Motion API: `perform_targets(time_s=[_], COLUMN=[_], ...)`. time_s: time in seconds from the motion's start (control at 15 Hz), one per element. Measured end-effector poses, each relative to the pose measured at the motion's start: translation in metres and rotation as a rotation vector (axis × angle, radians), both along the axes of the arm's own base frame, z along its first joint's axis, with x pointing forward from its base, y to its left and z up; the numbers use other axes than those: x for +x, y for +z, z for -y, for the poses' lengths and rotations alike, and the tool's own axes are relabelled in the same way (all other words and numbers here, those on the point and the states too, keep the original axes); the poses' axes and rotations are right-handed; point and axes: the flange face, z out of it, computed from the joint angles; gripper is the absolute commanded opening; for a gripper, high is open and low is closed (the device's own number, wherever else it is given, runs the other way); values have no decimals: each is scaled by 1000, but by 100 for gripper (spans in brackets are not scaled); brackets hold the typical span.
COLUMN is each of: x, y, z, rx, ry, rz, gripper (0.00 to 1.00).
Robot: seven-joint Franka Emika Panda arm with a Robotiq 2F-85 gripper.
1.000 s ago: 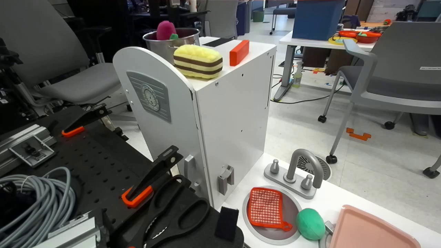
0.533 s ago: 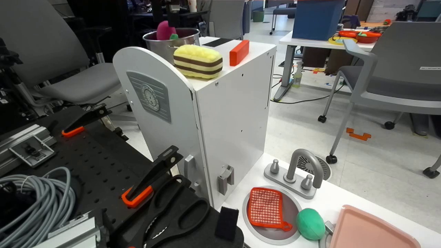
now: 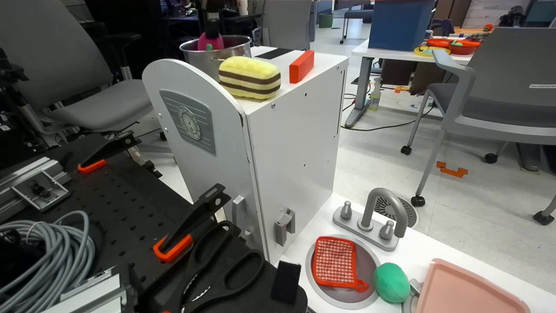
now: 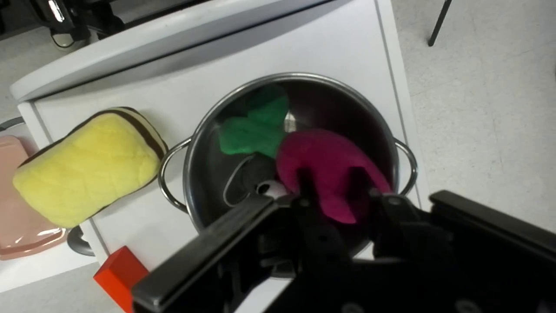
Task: Remove the purple plushy from the pot and put it in the sink
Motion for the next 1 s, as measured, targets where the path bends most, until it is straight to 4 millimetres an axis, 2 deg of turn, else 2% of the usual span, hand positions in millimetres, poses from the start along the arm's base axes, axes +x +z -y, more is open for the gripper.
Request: perform_targets(time_s=[0.53, 0.6, 0.67, 0.73, 0.8, 1.0], x=[0, 0, 0, 1, 1, 0], y=[0, 1, 3, 5, 9, 24], z=[3, 3, 3, 2, 2, -3], rx=[22, 26, 34, 42, 45, 48], ry=[-2, 0, 3, 10, 20, 56], rz=[1, 4, 7, 13, 20, 51], gripper=[0, 7, 1, 4, 1, 0])
